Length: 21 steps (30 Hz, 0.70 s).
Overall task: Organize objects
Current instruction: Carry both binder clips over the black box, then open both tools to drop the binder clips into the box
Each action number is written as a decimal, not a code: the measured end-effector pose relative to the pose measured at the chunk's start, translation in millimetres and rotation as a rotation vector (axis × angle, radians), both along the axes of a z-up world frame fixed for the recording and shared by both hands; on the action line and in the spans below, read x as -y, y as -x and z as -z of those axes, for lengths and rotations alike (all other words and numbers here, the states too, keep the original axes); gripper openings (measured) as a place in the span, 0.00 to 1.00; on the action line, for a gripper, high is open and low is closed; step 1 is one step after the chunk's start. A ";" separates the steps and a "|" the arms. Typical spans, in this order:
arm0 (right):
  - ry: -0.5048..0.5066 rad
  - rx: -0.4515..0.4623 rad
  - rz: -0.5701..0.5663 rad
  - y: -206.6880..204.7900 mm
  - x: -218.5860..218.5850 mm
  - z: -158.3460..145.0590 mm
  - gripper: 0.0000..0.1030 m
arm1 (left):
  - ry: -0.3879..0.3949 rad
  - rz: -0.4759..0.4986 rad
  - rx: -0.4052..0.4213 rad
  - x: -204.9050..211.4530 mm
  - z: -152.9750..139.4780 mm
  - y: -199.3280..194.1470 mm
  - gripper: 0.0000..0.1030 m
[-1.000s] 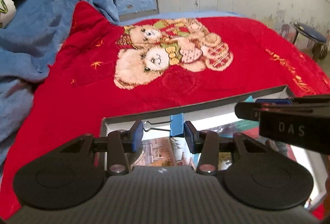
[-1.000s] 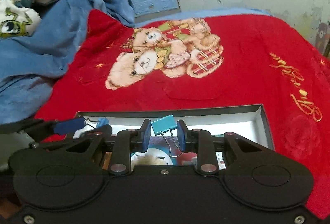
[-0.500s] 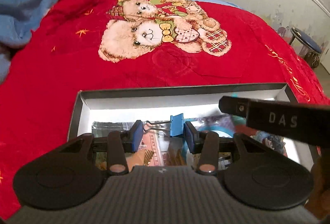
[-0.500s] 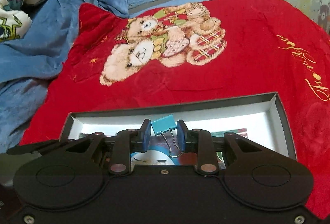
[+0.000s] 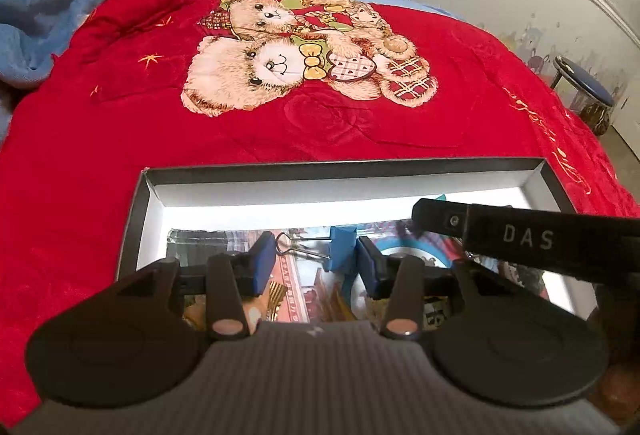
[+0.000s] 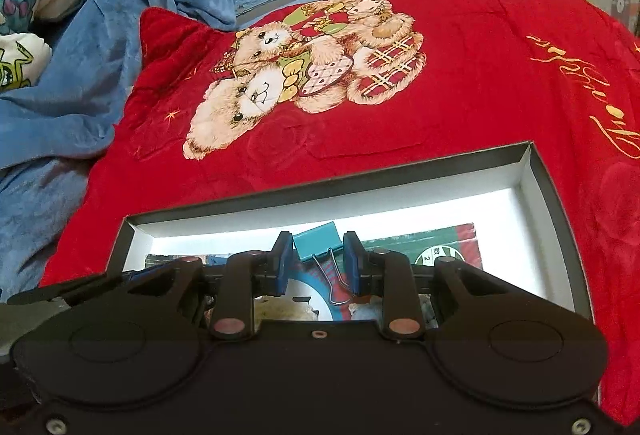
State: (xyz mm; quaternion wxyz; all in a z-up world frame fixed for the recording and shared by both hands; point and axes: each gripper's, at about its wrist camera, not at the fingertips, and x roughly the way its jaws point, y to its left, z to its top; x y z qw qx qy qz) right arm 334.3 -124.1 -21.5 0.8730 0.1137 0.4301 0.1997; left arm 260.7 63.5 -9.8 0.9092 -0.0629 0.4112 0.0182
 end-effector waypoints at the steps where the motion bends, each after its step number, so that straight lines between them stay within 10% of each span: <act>1: 0.004 0.003 -0.003 0.5 -0.4 0.0 0.26 | 0.000 0.002 0.002 -0.1 0.1 0.7 0.56; 12: -0.107 -0.002 0.028 8.7 11.5 0.6 0.32 | -0.034 -0.011 0.080 -0.9 -12.2 16.9 0.81; 21: -0.233 0.129 0.097 36.1 34.4 -56.5 0.39 | -0.084 -0.051 0.165 -11.4 -64.5 38.7 0.89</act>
